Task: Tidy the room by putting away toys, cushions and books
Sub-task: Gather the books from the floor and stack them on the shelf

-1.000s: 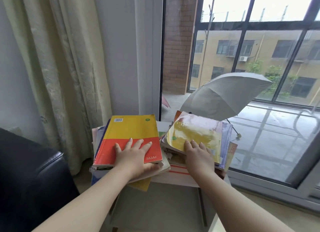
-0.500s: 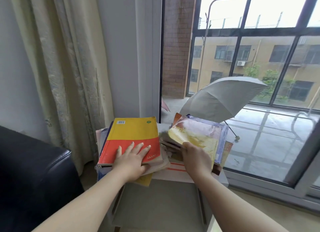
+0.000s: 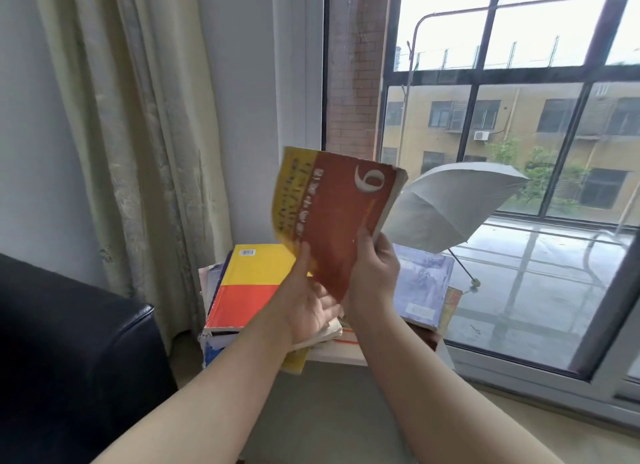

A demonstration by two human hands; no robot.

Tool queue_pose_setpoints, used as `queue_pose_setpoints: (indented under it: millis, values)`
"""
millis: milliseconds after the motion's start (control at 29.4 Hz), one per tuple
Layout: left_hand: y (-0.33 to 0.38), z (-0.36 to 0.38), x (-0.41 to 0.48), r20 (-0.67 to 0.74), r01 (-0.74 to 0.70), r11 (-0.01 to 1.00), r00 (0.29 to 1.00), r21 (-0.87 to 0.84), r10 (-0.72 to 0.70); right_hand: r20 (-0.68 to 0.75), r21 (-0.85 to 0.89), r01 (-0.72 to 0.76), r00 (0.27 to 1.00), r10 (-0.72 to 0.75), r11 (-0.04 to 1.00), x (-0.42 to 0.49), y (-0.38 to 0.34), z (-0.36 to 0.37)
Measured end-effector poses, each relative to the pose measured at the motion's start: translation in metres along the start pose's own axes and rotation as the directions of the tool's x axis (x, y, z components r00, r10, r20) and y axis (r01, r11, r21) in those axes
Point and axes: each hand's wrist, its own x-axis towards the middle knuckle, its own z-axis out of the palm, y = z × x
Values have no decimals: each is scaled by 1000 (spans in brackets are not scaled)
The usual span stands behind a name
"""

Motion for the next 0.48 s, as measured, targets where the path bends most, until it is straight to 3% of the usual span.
queue_pose_setpoints:
  millis: [68,102,204,306,476]
  values:
    - [3,2,2,-64,-129,957,991,-260,116,122,126,-123,987,108,984,-4,1,0]
    - [6,-2,5,-150,-241,929,967,-280,205,156,129,-158,978,137,979,-3,0,0]
    - [15,-27,15,-361,-451,893,834,-7,418,150,88,-246,961,231,965,6,-7,-6]
    - [21,-48,10,-420,-394,854,749,340,513,91,-13,-362,928,362,932,19,3,-22]
    - [20,-79,1,-296,-236,729,801,643,520,29,-427,-534,799,601,730,20,23,-35]
